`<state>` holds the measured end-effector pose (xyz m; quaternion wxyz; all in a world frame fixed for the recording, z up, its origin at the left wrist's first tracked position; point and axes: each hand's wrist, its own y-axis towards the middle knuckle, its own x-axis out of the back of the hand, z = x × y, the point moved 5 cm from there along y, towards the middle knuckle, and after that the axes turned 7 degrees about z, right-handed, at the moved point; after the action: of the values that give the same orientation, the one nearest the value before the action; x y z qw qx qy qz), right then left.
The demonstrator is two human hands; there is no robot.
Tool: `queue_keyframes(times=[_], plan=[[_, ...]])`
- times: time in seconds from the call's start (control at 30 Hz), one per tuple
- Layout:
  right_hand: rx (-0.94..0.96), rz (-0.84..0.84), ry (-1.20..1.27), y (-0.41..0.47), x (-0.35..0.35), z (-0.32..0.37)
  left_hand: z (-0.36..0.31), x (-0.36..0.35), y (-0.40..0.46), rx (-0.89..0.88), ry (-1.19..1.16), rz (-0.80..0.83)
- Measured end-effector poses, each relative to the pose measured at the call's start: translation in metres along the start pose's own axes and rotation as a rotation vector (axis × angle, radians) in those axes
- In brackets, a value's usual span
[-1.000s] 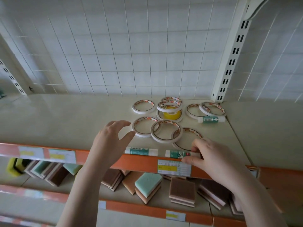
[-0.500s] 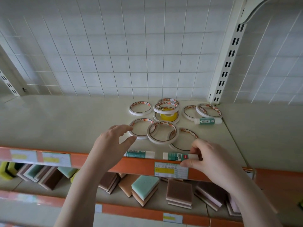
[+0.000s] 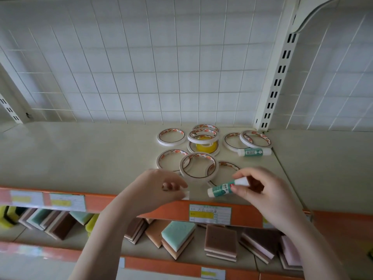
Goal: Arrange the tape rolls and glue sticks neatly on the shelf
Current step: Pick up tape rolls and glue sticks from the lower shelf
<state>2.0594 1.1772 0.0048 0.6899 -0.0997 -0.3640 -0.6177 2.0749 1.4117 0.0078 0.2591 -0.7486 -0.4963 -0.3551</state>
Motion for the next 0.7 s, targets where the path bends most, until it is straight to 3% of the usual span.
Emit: queue_keyframes(times=[0.2, 0.37, 0.47, 0.7], plan=[[0.022, -0.048, 0.039, 0.002, 0.006, -0.003, -0.017, -0.001, 0.014, -0.069, 0.213, 0.208], [0.039, -0.061, 0.034, 0.000, 0.007, -0.004, -0.030, -0.002, 0.020, -0.098, 0.411, 0.259], [0.052, -0.077, 0.022, 0.000, 0.008, -0.005, -0.033, 0.000, 0.020, -0.133, 0.383, 0.195], [0.106, -0.132, 0.097, 0.002, 0.008, 0.004, -0.024, 0.026, 0.004, -0.143, 0.185, -0.122]])
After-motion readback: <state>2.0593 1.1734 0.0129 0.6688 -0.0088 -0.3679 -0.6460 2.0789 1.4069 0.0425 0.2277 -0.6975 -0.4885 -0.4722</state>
